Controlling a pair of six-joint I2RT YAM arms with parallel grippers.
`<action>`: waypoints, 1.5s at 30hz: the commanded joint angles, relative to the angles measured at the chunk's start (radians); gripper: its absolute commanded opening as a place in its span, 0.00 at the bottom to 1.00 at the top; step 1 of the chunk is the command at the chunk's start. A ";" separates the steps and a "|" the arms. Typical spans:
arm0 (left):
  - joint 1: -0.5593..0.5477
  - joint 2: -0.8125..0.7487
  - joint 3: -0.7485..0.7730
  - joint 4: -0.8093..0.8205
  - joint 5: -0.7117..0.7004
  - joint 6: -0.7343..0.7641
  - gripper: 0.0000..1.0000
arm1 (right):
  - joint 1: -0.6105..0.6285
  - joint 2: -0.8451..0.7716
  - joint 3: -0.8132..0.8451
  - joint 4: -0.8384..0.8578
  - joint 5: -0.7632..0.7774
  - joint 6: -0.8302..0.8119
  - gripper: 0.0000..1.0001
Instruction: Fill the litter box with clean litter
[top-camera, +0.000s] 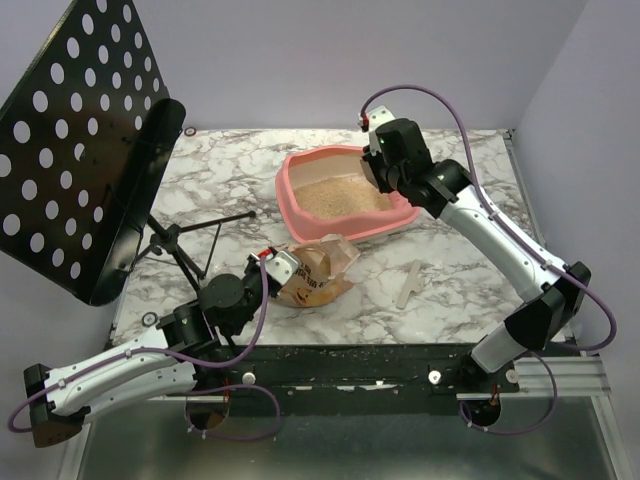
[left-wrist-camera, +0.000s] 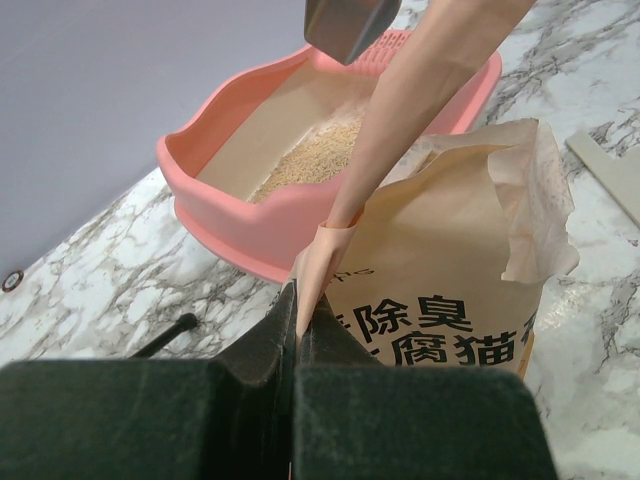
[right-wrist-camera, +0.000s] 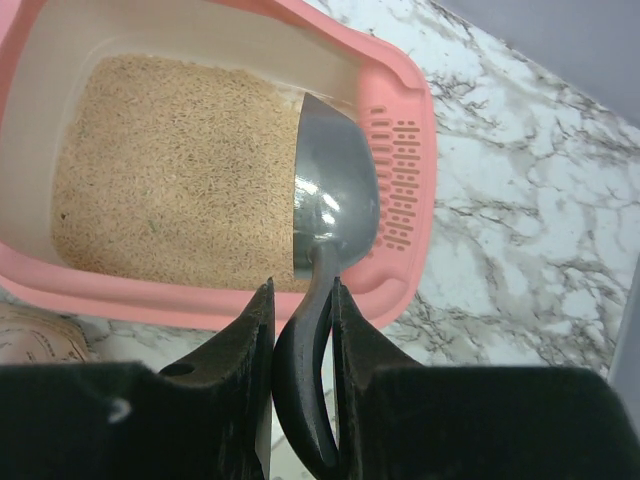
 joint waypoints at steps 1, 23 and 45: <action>-0.003 0.000 0.031 0.048 0.014 0.006 0.00 | 0.042 -0.066 0.046 -0.064 0.156 -0.031 0.00; -0.003 0.005 0.037 0.044 0.024 -0.005 0.00 | 0.058 -0.586 -0.061 -0.450 -0.567 0.156 0.00; -0.003 -0.003 0.037 0.038 0.029 0.001 0.00 | 0.056 -0.422 -0.173 -0.301 -0.688 0.093 0.00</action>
